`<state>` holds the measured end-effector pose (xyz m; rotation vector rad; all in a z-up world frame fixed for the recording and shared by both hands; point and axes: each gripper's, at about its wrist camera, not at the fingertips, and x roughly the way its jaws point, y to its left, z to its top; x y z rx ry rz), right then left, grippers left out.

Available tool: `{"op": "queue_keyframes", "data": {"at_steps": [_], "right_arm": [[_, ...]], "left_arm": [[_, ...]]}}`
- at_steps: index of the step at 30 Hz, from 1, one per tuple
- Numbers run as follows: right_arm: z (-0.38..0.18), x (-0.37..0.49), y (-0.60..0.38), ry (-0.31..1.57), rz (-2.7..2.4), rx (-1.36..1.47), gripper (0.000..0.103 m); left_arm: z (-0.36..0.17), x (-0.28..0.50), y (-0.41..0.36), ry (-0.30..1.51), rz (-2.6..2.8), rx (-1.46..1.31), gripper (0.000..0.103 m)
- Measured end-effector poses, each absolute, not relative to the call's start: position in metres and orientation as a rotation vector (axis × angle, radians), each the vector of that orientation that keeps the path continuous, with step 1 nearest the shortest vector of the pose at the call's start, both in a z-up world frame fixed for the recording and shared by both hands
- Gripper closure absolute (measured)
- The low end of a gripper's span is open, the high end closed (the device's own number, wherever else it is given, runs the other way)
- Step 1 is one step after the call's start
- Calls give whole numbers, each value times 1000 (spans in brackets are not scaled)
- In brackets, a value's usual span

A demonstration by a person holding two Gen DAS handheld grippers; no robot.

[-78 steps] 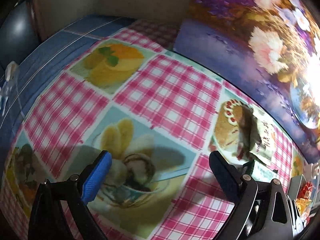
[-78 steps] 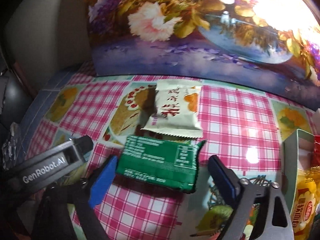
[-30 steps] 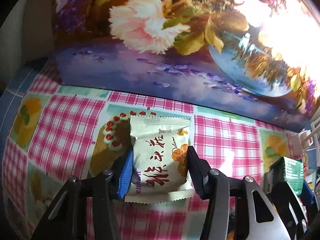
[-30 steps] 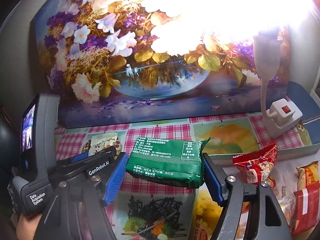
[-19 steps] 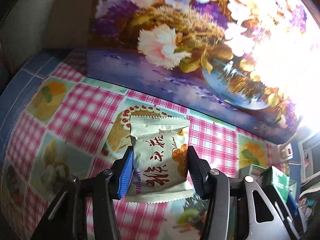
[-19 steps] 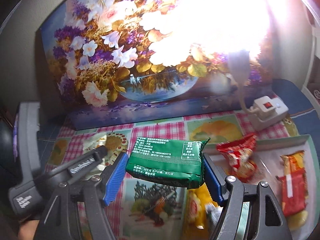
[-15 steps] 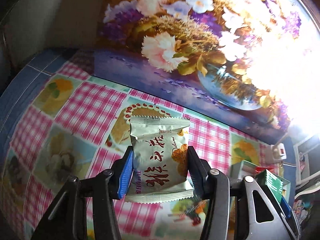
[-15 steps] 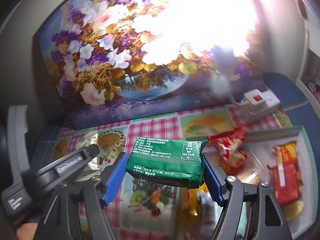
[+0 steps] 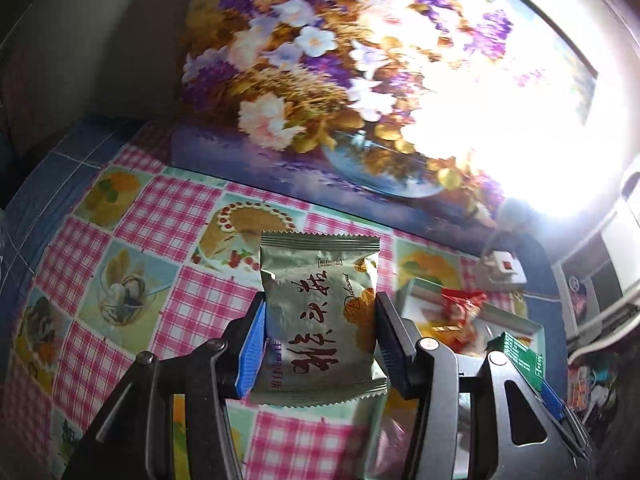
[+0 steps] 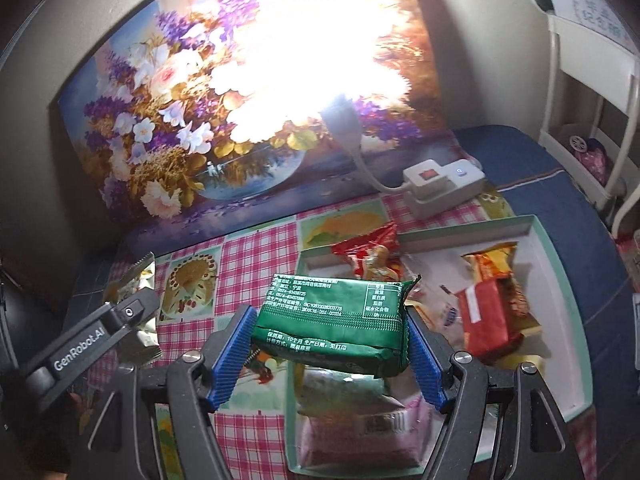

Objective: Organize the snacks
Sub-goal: 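Carry the green pack and white pastry pack over the tray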

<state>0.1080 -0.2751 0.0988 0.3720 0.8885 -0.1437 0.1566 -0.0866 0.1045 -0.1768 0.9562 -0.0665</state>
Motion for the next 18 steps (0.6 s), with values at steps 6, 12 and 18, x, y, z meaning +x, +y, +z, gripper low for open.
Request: {"op": "queue_keyframes", "data": {"at_steps": [6,12,18], "right_arm": [[100,87,-293,887,-170,404,28],[96,69,-318,888,-207,443,28],[87,45,-361,897,-307,487,28]], "left_arm": [[114,137,-107,942,-119,-144,50],[118,121,-131,940,-169,-94,50],[119,105,-171,959,-258,-20,50]]}}
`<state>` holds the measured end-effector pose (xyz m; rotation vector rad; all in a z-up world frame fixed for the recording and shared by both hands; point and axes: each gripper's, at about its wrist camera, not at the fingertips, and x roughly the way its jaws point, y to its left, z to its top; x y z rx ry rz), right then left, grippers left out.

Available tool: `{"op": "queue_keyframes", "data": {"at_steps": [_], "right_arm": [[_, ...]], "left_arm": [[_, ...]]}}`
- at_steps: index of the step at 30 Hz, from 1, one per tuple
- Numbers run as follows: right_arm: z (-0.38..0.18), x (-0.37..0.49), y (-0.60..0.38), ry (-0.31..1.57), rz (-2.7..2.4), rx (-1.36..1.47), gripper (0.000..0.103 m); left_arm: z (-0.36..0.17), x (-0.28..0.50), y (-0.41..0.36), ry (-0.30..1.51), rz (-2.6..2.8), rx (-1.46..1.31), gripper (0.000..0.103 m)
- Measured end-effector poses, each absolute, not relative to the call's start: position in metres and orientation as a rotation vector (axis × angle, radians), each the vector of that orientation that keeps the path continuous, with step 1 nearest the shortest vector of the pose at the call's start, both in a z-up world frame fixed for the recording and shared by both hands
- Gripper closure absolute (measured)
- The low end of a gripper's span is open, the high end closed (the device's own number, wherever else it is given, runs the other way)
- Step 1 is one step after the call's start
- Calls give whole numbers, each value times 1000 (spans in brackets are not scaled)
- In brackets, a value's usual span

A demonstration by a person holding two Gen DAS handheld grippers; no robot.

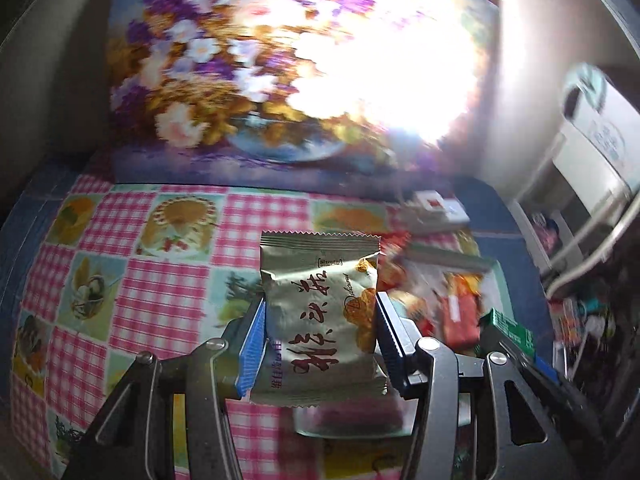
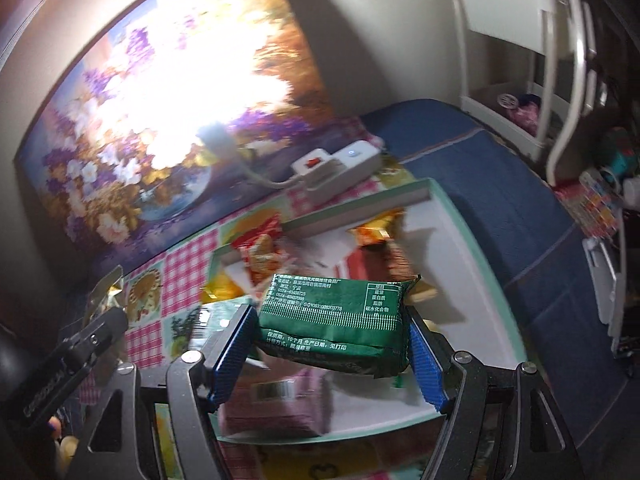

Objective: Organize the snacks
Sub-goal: 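Carry the green pack and white pastry pack over the tray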

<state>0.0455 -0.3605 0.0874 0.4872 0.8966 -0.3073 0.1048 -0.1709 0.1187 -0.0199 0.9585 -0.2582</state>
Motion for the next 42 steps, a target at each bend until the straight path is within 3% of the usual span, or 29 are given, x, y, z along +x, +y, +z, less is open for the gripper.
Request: {"op": "queue_keyframes", "data": {"at_steps": [13,31,33,36,42], "right_arm": [[50,9,-400,964,-383,527,28],[23,11,-408,1031,-389,533,28],[23,11,-408,1034,-390,530,28],[23,9,-409,1036,-395,527,27],[20,9,-407,1056,-401,507,23]], "left_arm": [[94,68,-240,1001,-382,141,50],[63,68,-254,1067,-388,156,49],[62,70,-252,1072,-387,150,47],[62,71,-249,1072,-383,137,34],[69,70,-243,1067,-390,114,33]]}}
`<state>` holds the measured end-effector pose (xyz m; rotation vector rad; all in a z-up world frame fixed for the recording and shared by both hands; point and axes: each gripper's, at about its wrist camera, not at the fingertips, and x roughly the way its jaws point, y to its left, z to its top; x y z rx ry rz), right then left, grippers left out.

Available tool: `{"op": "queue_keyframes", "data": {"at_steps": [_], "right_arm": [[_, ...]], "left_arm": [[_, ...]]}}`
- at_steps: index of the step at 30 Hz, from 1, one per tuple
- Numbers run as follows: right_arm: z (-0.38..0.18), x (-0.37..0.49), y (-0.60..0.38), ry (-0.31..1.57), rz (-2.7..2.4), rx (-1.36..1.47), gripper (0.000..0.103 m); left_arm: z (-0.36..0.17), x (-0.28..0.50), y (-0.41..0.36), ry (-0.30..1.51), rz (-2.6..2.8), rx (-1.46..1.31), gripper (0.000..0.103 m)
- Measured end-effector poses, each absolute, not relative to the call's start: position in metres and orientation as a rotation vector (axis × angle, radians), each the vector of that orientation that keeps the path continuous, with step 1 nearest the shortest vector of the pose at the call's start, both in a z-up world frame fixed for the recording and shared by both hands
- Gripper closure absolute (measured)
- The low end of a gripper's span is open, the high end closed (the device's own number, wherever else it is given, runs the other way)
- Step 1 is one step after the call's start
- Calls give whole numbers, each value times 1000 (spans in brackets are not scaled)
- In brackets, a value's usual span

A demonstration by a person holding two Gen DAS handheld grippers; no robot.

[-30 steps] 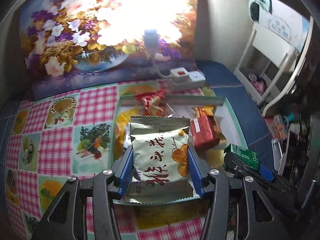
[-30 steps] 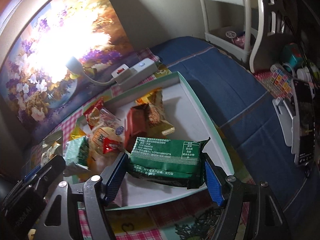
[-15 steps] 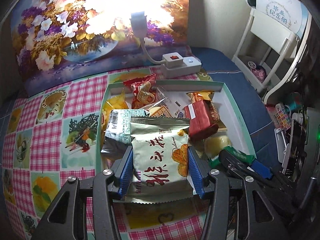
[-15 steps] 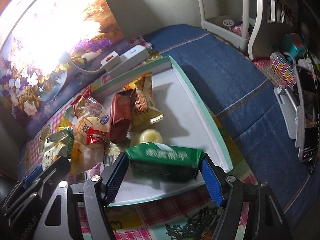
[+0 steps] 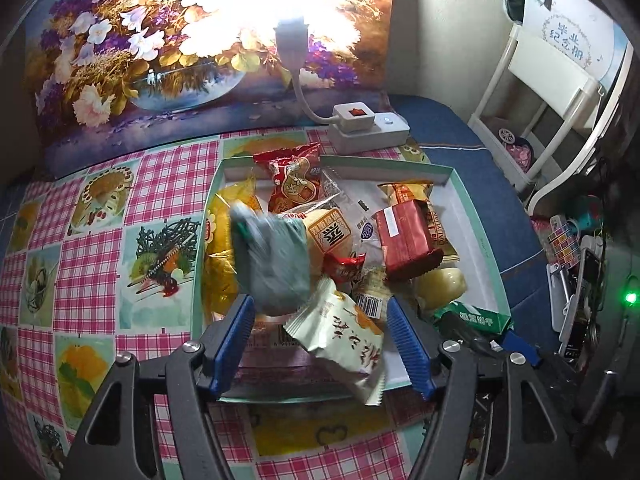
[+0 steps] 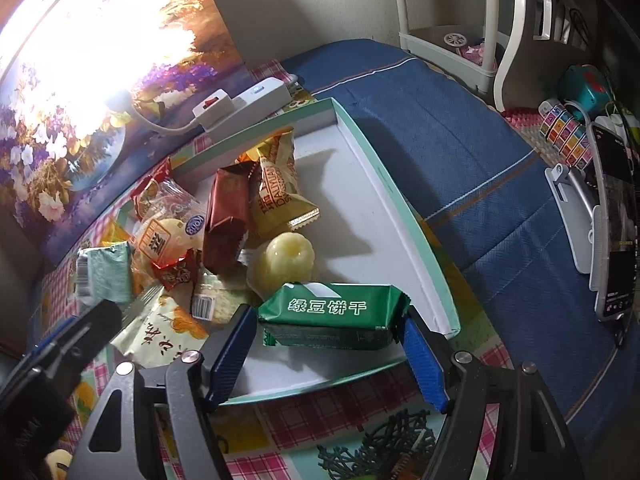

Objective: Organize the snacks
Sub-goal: 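Carry the green pack and white pastry pack over the tray, then open both tools to drop the green and white packs into the tray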

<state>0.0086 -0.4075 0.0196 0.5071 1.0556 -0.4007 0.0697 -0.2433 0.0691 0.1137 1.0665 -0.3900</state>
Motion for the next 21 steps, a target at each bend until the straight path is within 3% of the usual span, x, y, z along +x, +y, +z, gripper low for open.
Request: {"op": "queue_keyframes", "data": {"at_steps": [3,5,7,8,9,14,21], "right_arm": [[19,6,-406,1059,-400,500,19],[18,4,-404,1061,-398,493,19],[19,1,-402,1053,-395,478,18],[21,-1,-400,1050,-393,471,12],[21,-2,-399,1048,-392,467,0],[30,-9,-388,1015,-374,440,0],[39,-12,-360,1000,-325,380,0]], "left_arm": [[72,67,-237,1065,-383,100,31],[74,66,-230,1065,-370,88,15],[75,63,-221,1060,-356,77,13],[74,61,-216,1059,-344,78,13],[74,60,-211,1058,-326,84,12],[71,56,-180,1033,-194,124,1],[64,51,-139,1059,-92,139,1]]}}
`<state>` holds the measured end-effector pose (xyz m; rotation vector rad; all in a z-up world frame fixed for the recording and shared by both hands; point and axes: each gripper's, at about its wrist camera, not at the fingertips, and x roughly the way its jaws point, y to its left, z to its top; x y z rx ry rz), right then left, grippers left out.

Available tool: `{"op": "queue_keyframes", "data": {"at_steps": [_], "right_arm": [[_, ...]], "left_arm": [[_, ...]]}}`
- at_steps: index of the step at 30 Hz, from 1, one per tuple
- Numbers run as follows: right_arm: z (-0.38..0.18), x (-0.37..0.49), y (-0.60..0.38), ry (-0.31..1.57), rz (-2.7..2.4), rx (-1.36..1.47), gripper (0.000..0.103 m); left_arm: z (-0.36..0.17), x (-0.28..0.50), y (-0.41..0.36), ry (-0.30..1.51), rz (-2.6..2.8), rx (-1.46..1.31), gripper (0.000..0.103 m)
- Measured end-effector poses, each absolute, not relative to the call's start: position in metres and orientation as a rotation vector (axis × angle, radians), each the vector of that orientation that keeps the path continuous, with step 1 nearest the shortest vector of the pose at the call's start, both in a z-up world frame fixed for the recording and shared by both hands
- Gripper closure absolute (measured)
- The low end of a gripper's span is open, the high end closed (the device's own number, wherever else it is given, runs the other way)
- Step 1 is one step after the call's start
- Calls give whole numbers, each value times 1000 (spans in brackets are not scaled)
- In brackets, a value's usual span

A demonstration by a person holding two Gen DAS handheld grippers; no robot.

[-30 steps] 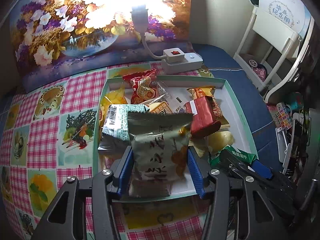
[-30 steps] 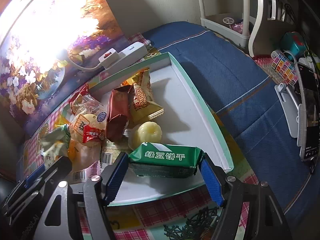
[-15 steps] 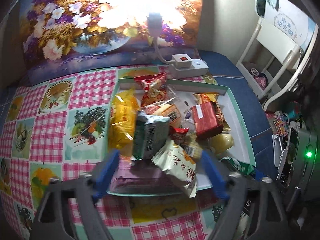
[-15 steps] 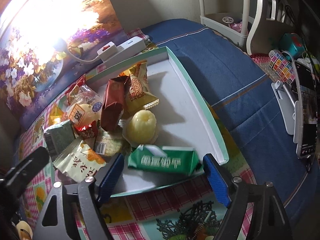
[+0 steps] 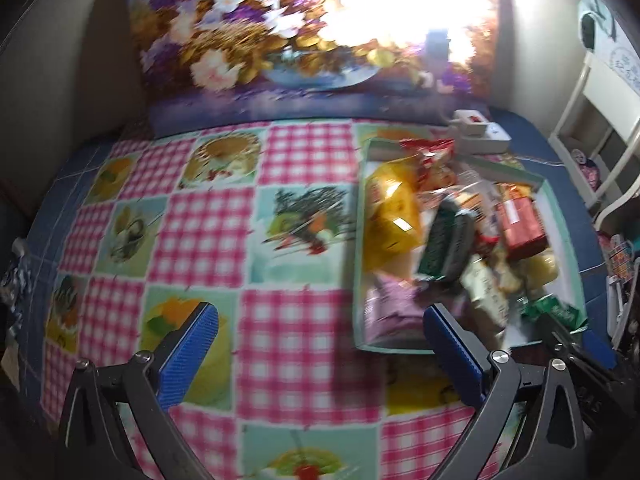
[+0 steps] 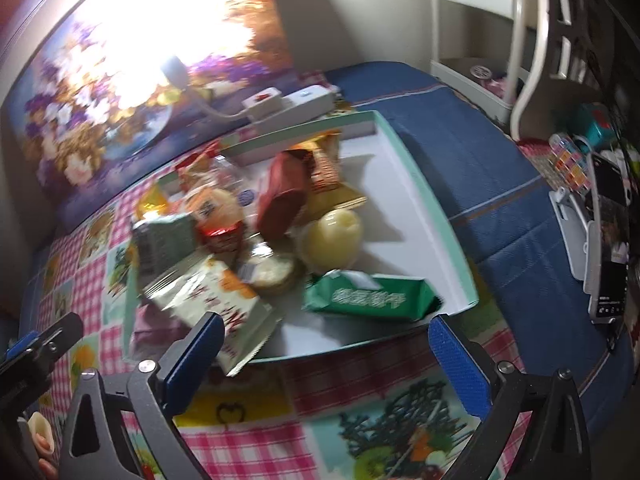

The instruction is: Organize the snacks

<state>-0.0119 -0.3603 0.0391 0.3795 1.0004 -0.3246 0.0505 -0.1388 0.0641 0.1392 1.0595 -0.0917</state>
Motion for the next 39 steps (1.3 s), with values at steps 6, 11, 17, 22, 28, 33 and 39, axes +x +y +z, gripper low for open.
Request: {"op": "queue_keyframes", "data": {"at_steps": [6,11,17,22,28,33,39], "right_arm": [[40,-13,-332,1015,-278,337,0],[38,-16,-321,1022,-264,311,0],[40,-17,-317,1021,-264,296,0],[40,-17,-314,1025,-258,284,0],[39,-15,-310,1030,-250,267,0],[39,-15,-308,1031,-247,259,0],[38,-15,-308,1033,-247,255,0]], "left_arm": [[54,41,-122,1091,-16,192,1],[51,35,-111,1101,39,209,1],[51,32,-97,1108,73,194,1],[49,33,-95,1120,85,181,1],[46,34,-94,1136,98,186,1],[44,35,-93,1148,115,187,1],[43,35,-91,1155,131,182,1]]}}
